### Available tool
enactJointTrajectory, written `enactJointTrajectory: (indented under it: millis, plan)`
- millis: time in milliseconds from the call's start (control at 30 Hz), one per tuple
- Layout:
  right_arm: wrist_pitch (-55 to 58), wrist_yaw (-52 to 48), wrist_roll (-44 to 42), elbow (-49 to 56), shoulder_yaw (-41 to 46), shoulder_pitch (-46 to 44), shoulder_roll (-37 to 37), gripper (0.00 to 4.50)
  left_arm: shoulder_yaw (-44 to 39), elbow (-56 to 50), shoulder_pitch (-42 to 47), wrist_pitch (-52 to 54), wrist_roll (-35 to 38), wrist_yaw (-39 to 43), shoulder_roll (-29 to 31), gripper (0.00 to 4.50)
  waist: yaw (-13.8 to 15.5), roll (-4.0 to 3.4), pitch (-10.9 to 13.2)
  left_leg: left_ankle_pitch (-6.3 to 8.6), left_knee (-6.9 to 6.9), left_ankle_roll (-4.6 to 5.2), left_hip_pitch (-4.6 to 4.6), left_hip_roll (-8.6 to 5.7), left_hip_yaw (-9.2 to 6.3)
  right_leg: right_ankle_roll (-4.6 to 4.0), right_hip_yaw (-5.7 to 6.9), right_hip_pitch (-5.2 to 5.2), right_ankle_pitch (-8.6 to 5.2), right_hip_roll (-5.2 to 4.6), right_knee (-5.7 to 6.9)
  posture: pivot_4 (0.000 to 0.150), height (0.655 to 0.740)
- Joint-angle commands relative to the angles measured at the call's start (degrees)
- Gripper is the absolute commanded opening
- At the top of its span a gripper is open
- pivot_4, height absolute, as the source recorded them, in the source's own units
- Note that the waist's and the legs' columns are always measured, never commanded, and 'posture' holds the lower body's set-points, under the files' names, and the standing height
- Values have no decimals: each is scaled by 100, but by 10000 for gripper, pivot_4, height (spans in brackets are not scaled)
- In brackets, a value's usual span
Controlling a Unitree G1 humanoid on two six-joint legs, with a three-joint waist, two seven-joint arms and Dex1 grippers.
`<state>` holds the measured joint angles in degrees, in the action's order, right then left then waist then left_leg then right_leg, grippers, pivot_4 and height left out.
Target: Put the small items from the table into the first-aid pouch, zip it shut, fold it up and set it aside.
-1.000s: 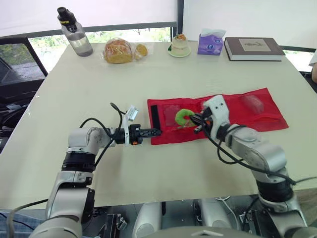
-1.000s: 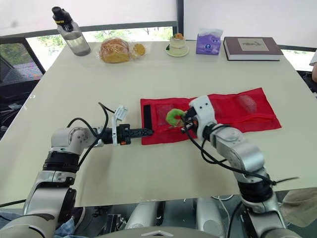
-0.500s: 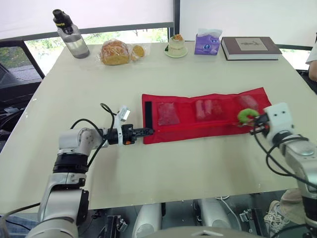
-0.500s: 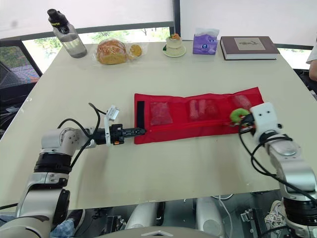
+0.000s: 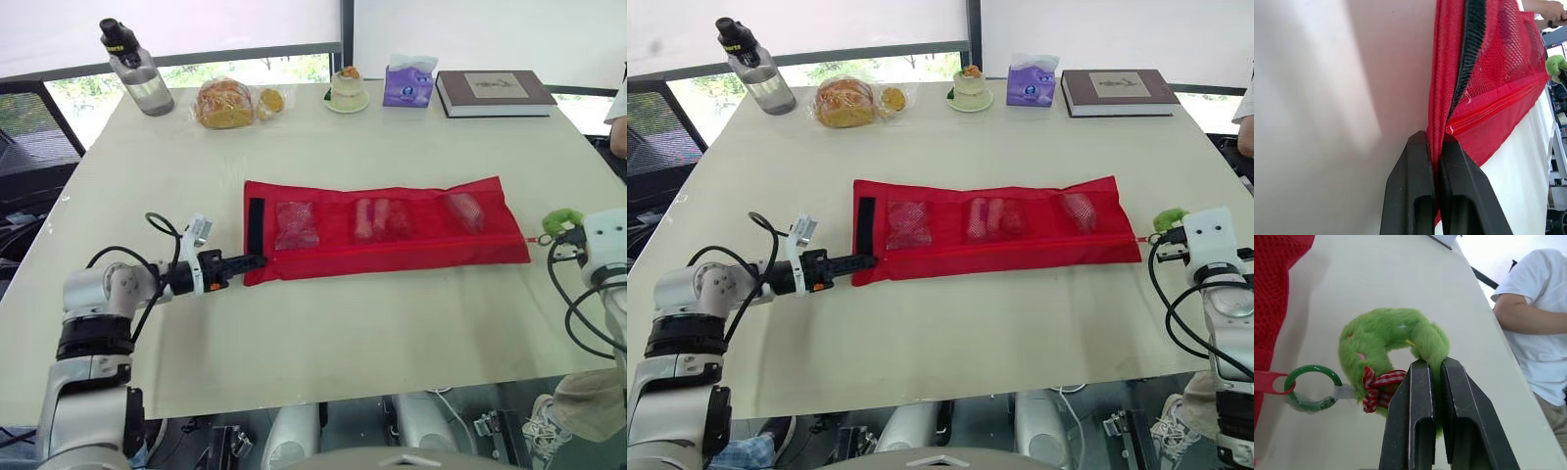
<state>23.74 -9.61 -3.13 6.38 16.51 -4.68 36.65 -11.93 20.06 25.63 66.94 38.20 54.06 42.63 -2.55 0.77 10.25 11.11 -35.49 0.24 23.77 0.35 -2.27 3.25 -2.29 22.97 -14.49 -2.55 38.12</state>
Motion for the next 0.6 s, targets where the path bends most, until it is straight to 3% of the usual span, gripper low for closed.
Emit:
enactJointTrajectory:
  millis: [33, 67, 233, 300, 467, 500, 567, 600]
  plan:
    - [37, -247, -350, 281, 577, 27, 50, 7125, -374, 22, -184, 5, -165, -341, 354, 0, 1, 1, 1, 0, 0, 0, -1, 0, 4, 0, -4, 0, 0, 0, -1, 1500, 7400]
    - [125, -355, -546, 380, 627, 51, 1, 10474, -389, -8, -196, 19, -147, -345, 364, 0, 7, 1, 1, 0, 0, 0, -3, 1, 7, 1, -7, 0, 0, 0, -1, 1500, 7400]
    - [767, -714, -1403, 1159, 1085, 374, -237, 37222, -550, -124, -318, 104, -18, -348, 498, 0, 4, 2, 1, 0, 2, 0, -4, 6, 7, 1, -6, 1, 0, 2, 0, 1500, 7400]
    - [1116, -801, -1814, 1541, 1336, 580, -347, 43777, -641, -200, -447, 134, 28, -331, 565, 0, 3, 2, 0, 0, 6, 0, -4, 10, 7, 0, -6, 2, 0, 2, -1, 1500, 7400]
    - [2302, -976, -3298, 2529, 1746, 1109, -682, 43777, -743, -519, -736, 120, 81, -369, 672, 0, 17, 5, 0, 1, 10, -1, -3, 24, 10, -1, -9, 4, 0, 0, -4, 1500, 7400]
    - [2451, -923, -3476, 2648, 1781, 1181, -752, 45000, -759, -572, -747, 74, 79, -394, 667, 6755, 20, 7, -1, 1, 10, -1, -2, 25, 9, -3, -8, 4, -1, -1, -6, 1500, 7400]
    - [2671, -808, -3753, 2795, 1859, 1262, -853, 45000, -809, -610, -715, -50, 65, -455, 638, 13064, 27, 7, -1, 1, 9, -1, -4, 26, 10, -11, -9, 3, -6, -2, -6, 1500, 7400]
    - [2698, -749, -3823, 2834, 1925, 1304, -898, 45000, -870, -574, -620, -152, 31, -542, 616, 21374, 28, 7, -2, 1, 8, -1, -5, 25, 16, -18, -12, 3, -11, -7, -6, 1500, 7400]
